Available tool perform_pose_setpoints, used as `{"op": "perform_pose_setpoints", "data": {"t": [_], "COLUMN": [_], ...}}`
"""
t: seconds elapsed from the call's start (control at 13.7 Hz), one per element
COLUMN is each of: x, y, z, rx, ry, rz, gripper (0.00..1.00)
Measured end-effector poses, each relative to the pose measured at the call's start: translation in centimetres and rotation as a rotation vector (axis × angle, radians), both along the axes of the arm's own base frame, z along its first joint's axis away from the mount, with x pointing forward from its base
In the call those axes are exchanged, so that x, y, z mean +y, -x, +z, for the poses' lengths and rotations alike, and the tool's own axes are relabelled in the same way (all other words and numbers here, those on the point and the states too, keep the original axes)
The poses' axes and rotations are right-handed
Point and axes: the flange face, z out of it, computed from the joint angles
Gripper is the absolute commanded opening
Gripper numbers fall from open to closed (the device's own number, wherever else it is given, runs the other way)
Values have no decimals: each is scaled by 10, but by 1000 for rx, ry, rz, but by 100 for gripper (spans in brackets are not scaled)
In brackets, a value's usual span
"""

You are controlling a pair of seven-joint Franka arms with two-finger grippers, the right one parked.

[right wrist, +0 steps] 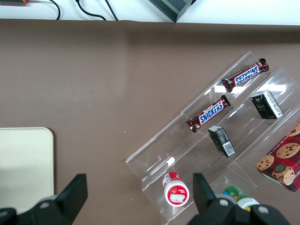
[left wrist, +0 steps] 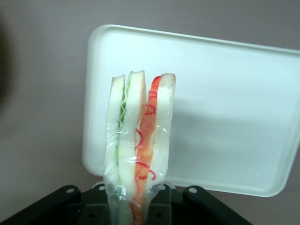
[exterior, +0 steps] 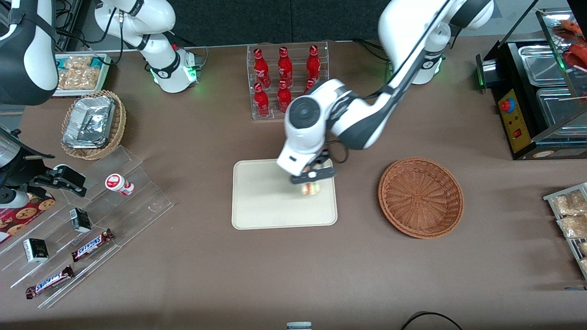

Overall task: Place sandwich from basket to tray
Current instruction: 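Carry the sandwich with the left gripper over the cream tray, then lower the sandwich onto the tray and open the left gripper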

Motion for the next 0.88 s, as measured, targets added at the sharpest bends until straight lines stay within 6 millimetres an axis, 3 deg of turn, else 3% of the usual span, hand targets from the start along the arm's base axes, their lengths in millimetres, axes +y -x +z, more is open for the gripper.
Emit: {"op": "perform_pose_setpoints", "data": {"t": [0.22, 0.51, 0.73, 0.8, 0.88], "x": [-27, -40, -45, -48, -50], "y": [1, 4, 8, 10, 13], "z": [-41, -83, -113, -121, -127], "rx": [-22, -34, -33, -38, -47], "ry": [44, 71, 75, 73, 66], "rz": [-74, -102, -112, -120, -125], "gripper": [6, 11, 21, 30, 60]}}
